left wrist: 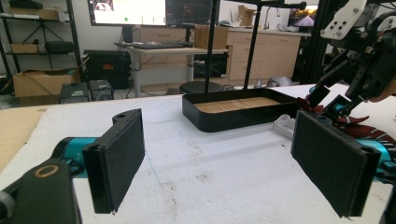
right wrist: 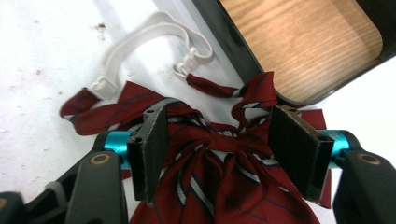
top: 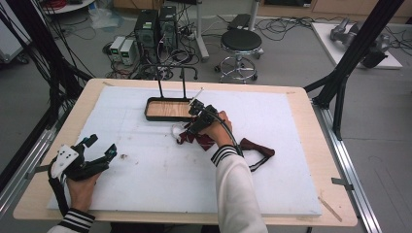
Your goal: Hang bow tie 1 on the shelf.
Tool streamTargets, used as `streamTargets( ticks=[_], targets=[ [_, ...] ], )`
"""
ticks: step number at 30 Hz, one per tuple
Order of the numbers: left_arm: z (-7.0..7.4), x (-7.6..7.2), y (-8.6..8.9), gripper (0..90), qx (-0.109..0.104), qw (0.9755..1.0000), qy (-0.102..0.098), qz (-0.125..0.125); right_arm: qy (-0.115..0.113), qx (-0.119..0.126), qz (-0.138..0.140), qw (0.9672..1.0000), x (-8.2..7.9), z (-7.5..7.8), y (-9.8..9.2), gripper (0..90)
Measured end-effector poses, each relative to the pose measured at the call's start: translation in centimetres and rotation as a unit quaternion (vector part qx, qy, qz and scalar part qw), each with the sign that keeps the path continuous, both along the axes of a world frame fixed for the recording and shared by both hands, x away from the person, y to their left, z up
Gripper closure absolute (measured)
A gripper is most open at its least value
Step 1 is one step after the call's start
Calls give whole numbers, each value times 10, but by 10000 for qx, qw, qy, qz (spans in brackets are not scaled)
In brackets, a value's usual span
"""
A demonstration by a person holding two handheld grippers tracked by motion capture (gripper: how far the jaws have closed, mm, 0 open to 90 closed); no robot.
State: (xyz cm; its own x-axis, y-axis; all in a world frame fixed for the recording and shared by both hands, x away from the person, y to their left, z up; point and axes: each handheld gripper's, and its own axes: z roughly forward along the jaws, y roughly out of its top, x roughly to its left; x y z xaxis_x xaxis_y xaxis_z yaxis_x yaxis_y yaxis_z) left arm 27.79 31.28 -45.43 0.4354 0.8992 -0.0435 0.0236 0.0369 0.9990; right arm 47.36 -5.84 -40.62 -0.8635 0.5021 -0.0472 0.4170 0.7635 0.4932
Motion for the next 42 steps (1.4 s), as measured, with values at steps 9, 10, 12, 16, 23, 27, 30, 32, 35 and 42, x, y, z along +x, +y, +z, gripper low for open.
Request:
streamTargets(
  ticks=[9,10,12,16,23,27,30,32,35,42],
  targets=[
    [0,0,0,178,-23,10000,3,-13,191,-97,-103,9997,4,-6,-3,438],
    [0,0,0,178,-22,10000,3,-13,203,-106,-128,9997,5,-7,-3,446],
    [0,0,0,178,-20,10000,4,-14,235,-163,-137,9995,5,-8,-2,471],
    [0,0,0,178,-18,10000,2,-17,249,-231,-148,9993,5,-11,0,525],
    [0,0,0,178,-28,10000,-1,-15,231,-226,-176,9993,5,-10,0,655],
    [0,0,0,178,-30,10000,1,-21,206,-196,-181,9994,5,-11,-1,669],
    [0,0,0,178,-40,10000,-1,-19,200,-238,-219,9993,4,-10,1,678],
    [0,0,1,178,-27,10000,8,-24,170,-221,-219,9994,3,-10,0,681],
    [0,0,1,178,-47,10000,17,-25,144,-196,-241,9994,2,-11,0,684],
    [0,0,1,178,-42,10000,38,-19,76,-262,-183,9995,1,-9,0,685]
  ],
)
